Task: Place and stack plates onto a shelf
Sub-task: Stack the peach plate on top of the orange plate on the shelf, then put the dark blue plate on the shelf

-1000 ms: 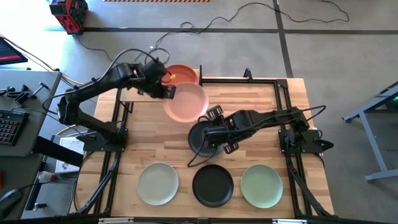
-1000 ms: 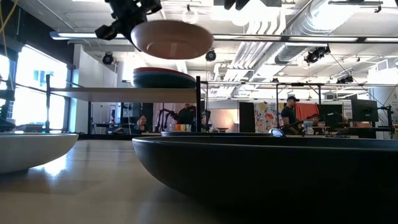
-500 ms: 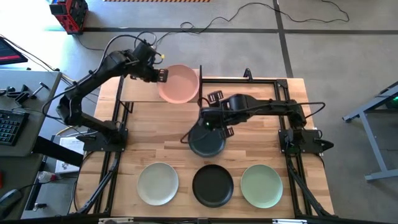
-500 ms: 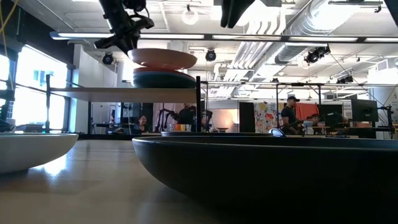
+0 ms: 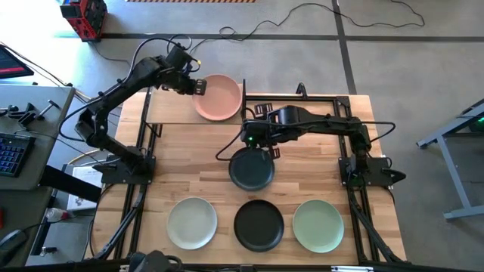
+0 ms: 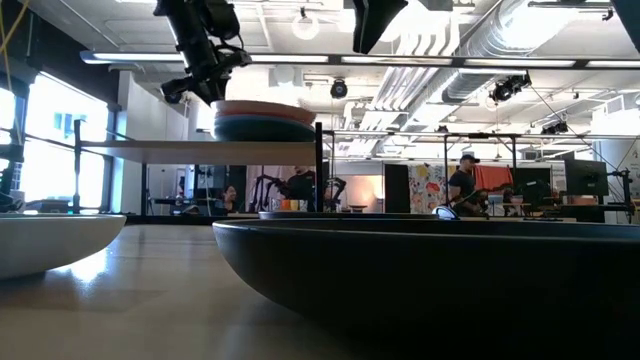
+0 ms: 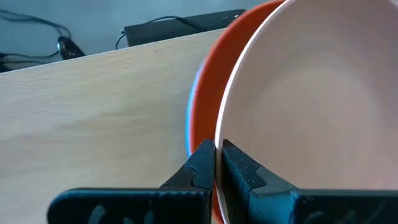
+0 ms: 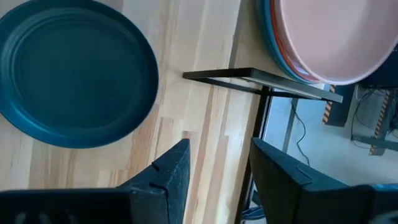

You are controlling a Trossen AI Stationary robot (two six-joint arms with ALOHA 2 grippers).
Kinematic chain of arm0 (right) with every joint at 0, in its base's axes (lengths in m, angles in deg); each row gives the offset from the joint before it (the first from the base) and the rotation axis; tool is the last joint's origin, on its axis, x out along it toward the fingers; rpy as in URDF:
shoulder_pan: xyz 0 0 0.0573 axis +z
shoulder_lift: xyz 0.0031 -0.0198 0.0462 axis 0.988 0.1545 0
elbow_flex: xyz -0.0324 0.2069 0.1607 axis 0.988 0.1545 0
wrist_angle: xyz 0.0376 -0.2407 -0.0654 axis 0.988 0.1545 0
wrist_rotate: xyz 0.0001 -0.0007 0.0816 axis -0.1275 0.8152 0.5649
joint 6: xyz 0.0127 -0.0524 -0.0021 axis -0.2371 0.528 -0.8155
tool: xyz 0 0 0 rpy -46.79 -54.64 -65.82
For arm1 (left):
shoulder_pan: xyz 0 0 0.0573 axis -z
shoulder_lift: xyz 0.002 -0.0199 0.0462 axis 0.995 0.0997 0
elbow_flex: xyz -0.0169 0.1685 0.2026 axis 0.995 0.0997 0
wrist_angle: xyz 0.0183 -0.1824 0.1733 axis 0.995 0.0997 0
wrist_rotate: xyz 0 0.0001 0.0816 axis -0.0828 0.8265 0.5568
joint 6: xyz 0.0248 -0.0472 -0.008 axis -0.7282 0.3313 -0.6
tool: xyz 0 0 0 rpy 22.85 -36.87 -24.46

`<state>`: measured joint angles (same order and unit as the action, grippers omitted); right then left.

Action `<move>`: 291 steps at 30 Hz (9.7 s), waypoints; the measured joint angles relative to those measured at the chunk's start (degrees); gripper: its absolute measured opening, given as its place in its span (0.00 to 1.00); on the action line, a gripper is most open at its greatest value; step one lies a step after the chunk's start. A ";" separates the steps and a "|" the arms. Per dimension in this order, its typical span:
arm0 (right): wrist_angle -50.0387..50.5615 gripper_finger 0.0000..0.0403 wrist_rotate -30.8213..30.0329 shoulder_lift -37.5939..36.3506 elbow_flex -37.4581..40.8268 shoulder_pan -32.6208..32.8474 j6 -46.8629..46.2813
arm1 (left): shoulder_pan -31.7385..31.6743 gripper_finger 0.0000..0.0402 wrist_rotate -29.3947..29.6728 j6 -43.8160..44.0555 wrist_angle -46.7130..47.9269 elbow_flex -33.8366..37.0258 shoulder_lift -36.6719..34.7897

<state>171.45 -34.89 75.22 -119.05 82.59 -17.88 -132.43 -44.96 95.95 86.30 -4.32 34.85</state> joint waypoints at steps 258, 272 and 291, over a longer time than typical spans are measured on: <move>-14.35 0.00 12.13 5.84 2.78 13.92 8.84 | 51.18 0.19 6.45 48.85 14.52 -0.02 -7.89; -12.08 0.00 8.62 5.75 -2.58 14.39 9.14 | 49.86 0.19 6.57 47.28 14.39 -0.02 -6.82; -9.65 0.00 9.11 5.77 -2.69 14.33 8.08 | 49.49 0.02 7.86 44.64 13.69 -0.02 -6.18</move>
<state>161.80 -25.77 80.99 -121.73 96.92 -9.81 -82.94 -37.10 140.59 100.00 -4.34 28.67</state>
